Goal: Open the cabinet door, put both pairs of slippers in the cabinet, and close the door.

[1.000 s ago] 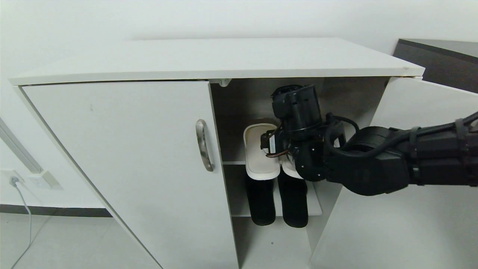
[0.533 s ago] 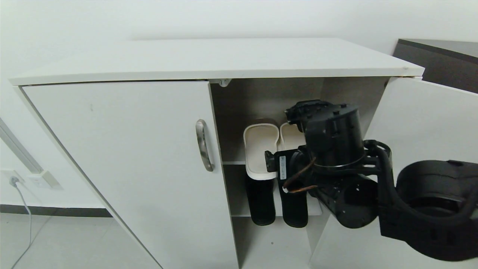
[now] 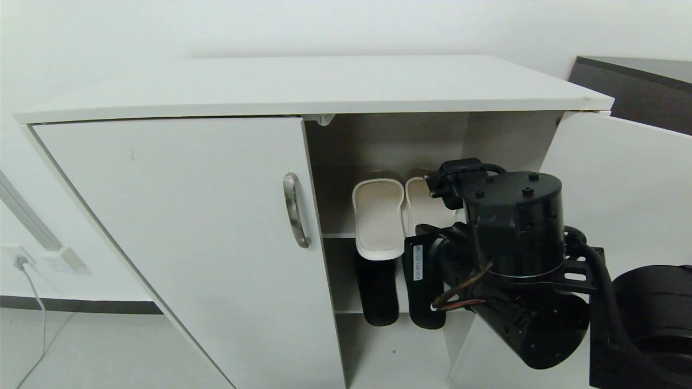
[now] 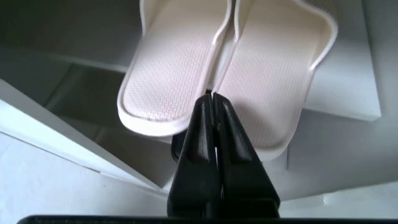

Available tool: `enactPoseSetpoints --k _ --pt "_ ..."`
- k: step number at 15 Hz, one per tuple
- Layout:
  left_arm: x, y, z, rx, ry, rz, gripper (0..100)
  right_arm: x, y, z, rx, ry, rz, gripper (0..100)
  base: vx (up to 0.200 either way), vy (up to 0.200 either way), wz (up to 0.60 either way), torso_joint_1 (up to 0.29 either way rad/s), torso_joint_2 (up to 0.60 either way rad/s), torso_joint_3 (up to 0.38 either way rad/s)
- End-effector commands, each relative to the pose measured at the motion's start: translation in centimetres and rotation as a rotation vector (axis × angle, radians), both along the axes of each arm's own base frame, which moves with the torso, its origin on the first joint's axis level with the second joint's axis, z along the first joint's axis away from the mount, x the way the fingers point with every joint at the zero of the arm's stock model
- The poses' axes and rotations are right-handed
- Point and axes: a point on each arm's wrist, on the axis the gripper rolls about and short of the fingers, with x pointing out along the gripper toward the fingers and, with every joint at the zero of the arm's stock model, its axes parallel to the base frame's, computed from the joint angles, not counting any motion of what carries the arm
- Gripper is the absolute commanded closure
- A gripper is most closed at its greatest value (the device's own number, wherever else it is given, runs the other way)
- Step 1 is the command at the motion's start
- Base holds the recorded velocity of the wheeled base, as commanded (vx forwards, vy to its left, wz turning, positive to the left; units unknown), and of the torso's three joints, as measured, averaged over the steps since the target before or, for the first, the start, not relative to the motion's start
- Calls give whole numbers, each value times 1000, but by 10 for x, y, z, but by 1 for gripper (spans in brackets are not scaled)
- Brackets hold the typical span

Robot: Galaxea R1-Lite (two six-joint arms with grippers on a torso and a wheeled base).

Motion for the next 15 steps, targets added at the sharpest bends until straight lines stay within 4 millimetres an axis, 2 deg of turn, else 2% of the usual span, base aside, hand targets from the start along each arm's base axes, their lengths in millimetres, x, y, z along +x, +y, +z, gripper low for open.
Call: enactPoseSetpoints --k 1,8,15 --pt "0 0 0 -2 1 1 100 1 3 -5 -14 8 2 100 0 0 0 0 0 0" --pt "0 0 0 0 1 -1 100 3 6 -10 -25 16 4 100 0 0 0 0 0 0" --pt "0 0 0 -1 1 -1 100 3 7 -12 -29 18 2 100 -200 0 0 6 0 4"
